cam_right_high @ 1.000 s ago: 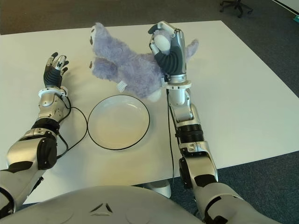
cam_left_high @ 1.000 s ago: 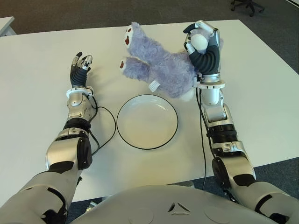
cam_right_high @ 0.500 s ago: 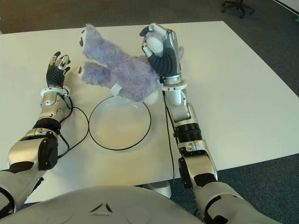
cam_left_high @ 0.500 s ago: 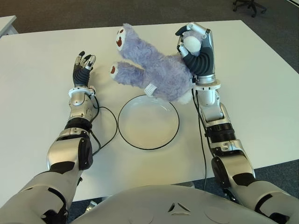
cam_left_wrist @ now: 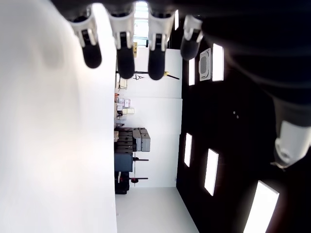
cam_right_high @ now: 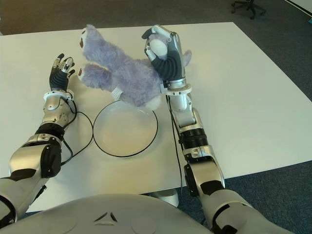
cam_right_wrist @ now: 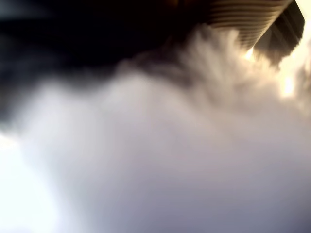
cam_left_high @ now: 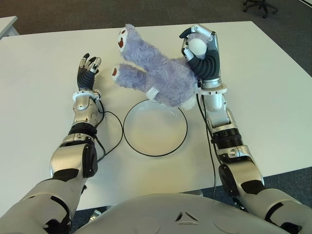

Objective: Put the doll into the plate.

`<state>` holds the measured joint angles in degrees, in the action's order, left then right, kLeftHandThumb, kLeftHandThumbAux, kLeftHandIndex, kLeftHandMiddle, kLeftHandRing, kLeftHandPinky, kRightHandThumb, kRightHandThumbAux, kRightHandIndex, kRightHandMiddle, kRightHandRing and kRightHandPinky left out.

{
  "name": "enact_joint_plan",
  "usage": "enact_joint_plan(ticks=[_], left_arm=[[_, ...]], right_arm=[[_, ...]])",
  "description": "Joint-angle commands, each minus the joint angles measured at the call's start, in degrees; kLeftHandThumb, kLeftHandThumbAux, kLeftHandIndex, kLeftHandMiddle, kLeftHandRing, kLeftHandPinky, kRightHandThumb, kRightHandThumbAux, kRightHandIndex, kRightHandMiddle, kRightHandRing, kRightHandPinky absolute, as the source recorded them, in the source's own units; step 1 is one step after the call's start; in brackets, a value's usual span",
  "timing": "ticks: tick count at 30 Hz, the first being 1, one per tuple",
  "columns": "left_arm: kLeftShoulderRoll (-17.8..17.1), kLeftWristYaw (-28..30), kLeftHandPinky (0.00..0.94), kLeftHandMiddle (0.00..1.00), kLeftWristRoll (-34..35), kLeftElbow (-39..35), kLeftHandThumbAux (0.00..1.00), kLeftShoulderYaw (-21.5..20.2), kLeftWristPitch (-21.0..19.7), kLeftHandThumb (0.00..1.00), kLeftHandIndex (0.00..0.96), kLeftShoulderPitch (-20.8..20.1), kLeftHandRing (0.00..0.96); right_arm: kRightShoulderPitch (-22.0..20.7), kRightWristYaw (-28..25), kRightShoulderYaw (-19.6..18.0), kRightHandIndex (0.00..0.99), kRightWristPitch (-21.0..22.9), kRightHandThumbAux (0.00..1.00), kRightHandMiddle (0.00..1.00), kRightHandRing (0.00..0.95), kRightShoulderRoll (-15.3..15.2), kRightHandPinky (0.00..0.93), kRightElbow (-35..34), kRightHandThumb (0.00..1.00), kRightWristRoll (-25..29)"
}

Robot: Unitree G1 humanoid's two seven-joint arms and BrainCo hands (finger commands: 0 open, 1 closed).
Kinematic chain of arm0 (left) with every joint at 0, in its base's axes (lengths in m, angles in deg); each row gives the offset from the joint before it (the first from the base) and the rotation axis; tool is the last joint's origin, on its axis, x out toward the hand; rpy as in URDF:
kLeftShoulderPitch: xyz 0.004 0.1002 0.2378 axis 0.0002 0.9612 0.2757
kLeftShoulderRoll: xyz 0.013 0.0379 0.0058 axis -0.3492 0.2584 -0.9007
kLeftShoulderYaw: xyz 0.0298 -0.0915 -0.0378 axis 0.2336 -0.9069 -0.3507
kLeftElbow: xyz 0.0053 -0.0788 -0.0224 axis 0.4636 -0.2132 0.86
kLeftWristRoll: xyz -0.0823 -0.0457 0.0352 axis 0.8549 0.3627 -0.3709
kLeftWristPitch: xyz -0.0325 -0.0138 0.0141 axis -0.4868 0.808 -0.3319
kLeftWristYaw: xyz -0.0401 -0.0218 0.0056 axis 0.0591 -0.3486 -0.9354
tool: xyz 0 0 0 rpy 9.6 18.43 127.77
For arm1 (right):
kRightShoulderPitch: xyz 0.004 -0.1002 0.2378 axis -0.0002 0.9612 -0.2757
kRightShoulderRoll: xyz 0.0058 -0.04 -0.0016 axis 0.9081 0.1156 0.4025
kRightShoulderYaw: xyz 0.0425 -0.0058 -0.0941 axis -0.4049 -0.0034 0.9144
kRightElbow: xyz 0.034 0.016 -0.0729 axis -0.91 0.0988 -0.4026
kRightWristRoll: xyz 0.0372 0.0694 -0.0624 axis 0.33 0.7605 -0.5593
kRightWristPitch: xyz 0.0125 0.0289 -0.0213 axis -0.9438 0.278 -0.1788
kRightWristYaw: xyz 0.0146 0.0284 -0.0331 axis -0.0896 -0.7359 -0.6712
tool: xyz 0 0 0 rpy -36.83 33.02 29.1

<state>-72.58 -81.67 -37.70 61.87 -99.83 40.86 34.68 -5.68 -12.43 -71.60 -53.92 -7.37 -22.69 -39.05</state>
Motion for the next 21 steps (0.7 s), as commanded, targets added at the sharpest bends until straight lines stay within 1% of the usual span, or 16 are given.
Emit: enact_joint_plan(ticks=[1, 7, 11, 14, 21], left_arm=[[2.6, -0.3, 0.129, 0.162, 0.2, 2.7, 0.526, 0.2, -2.8, 0.000, 0.075, 4.2, 0.150], [2.6, -0.4, 0.114, 0.165, 0.0, 2.7, 0.518, 0.3, -2.8, 0.000, 0.074, 4.1, 0.151], [2.7, -0.5, 0.098, 0.170, 0.0, 2.7, 0.519, 0.3, -2.7, 0.000, 0.072, 4.1, 0.152], [2.8, -0.4, 0.128, 0.169, 0.0, 2.7, 0.520, 0.3, -2.7, 0.000, 0.065, 4.0, 0.154], [2.7, -0.4, 0.111, 0.156, -0.2, 2.5, 0.519, 0.5, -2.6, 0.000, 0.062, 4.0, 0.140]], right_arm=[[-1.4, -1.0, 0.5, 0.440, -1.6, 0.716, 0.840, 0.861, 0.9, 0.864, 1.3, 0.705, 1.5], [-1.8, -1.7, 0.5, 0.440, -2.3, 0.714, 0.845, 0.867, 1.5, 0.880, 2.4, 0.708, 2.1], [-2.3, -2.0, 0.7, 0.440, -3.7, 0.712, 0.847, 0.869, 1.8, 0.885, 3.7, 0.710, 2.3], [-2.6, -2.3, 0.8, 0.441, -4.3, 0.711, 0.846, 0.870, 2.0, 0.885, 4.4, 0.710, 2.6], [-2.5, -3.5, 0.9, 0.441, -4.6, 0.710, 0.852, 0.872, 2.7, 0.889, 5.4, 0.711, 3.8]])
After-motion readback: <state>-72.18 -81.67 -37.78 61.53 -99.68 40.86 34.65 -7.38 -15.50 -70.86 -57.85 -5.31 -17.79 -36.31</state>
